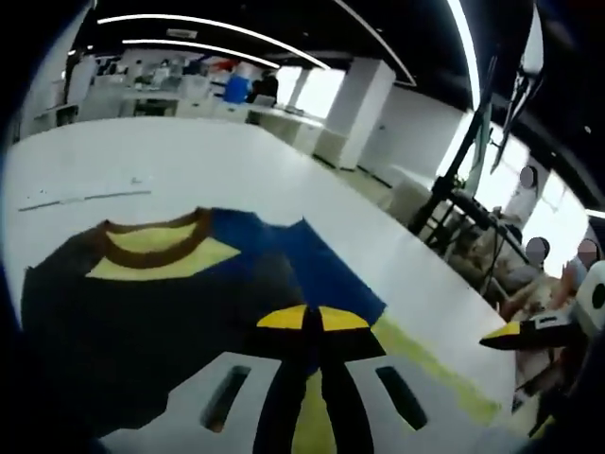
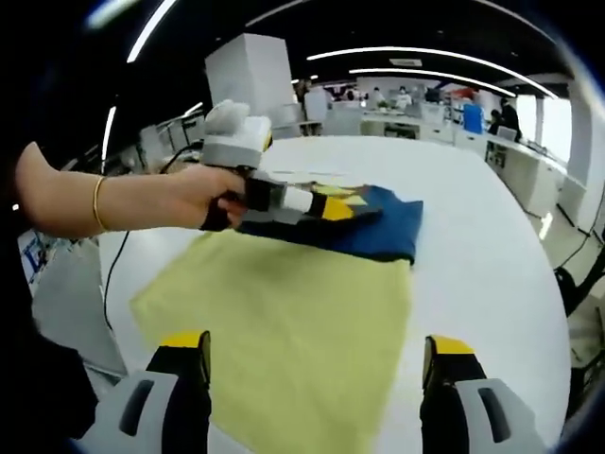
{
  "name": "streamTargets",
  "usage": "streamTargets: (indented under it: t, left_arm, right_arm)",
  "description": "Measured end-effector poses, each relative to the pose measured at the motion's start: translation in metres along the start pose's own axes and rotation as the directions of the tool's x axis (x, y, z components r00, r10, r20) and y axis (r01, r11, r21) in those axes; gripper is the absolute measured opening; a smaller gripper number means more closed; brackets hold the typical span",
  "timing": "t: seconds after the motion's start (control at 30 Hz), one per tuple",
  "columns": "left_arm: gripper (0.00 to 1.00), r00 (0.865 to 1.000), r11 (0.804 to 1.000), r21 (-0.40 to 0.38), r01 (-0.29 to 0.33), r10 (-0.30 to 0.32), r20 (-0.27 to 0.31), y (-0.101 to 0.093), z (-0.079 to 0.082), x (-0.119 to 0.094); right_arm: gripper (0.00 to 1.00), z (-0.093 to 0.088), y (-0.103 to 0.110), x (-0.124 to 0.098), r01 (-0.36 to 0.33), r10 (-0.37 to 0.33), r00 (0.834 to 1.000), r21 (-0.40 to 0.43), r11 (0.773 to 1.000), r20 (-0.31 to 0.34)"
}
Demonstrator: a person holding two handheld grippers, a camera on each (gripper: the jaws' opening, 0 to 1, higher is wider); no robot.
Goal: Fold the garment on the visible template until the final outline fits inside the template.
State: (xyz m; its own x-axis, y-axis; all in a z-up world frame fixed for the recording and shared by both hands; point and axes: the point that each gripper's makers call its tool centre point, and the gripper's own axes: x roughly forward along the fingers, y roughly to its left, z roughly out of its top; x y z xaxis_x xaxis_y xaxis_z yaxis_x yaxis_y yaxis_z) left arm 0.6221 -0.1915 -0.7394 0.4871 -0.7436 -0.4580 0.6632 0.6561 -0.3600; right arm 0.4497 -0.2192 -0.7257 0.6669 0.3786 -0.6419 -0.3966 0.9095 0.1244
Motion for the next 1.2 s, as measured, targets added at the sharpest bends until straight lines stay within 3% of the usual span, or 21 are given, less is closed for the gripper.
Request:
streamTargets:
  t: [0.03, 0.1, 0.17, 0.3, 0.37, 0.47, 0.53, 0.77, 0.9, 1.1, 1.2]
  left_arm:
    - [0.00, 0.999, 0.999, -0.024, 0.041, -0.042, -0.015, -0.007, -0.005, 0.001]
    - [0.00, 0.998, 0.998, -0.031, 0.047, -0.048, -0.028, -0.007, -0.010, 0.002]
    - [0.00, 0.999, 0.998, 0.061, 0.021, -0.018, -0.046, -0.003, -0.014, 0.001]
    - [0.03, 0.999, 0.995, 0.096, 0.036, -0.034, -0.018, -0.009, -0.009, -0.003]
    - [0.07, 1.000, 0.989, 0.148, 0.008, -0.009, 0.003, -0.005, -0.002, -0.005]
    - [0.21, 0.999, 0.985, 0.169, -0.040, 0.034, 0.039, 0.003, 0.009, -0.008]
    - [0.23, 0.997, 0.975, 0.210, -0.073, 0.063, 0.052, 0.010, 0.013, -0.011]
    - [0.28, 0.993, 0.959, 0.258, -0.117, 0.119, 0.009, 0.026, 0.006, -0.010]
    - [0.26, 0.988, 0.961, 0.245, -0.126, 0.144, -0.053, 0.031, -0.004, -0.006]
    - [0.22, 0.986, 0.958, 0.256, -0.128, 0.150, -0.071, 0.032, -0.009, -0.001]
    - [0.22, 0.974, 0.935, 0.324, -0.143, 0.191, -0.121, 0.039, -0.017, -0.003]
  right_arm:
    - [0.91, 0.000, -0.001, 0.000, 0.005, -0.005, 1.000, -0.001, 1.000, -0.003]
    - [0.91, -0.001, -0.003, 0.000, 0.011, -0.011, 1.000, 0.005, 1.000, -0.001]
    - [0.91, 0.000, -0.004, 0.000, 0.013, -0.013, 1.000, 0.017, 1.000, 0.002]
    - [0.90, 0.000, -0.005, 0.000, 0.019, -0.019, 1.000, 0.025, 1.000, 0.001]
    - [0.90, -0.001, -0.005, 0.000, 0.021, -0.021, 1.000, 0.028, 0.999, -0.002]
    - [0.90, -0.001, -0.004, -0.001, 0.016, -0.016, 1.000, 0.028, 0.999, 0.005]
    - [0.91, 0.003, 0.000, -0.003, 0.001, -0.002, 1.000, 0.024, 1.000, 0.025]
    - [0.96, 0.009, 0.012, -0.008, -0.043, 0.045, 0.997, -0.035, 0.998, 0.059]
    - [0.97, 0.013, 0.018, -0.010, -0.071, 0.075, 0.994, -0.055, 0.996, 0.078]
    - [0.99, 0.019, 0.024, -0.013, -0.097, 0.105, 0.990, -0.087, 0.991, 0.096]
    - [0.99, 0.020, 0.026, -0.013, -0.107, 0.116, 0.988, -0.089, 0.990, 0.101]
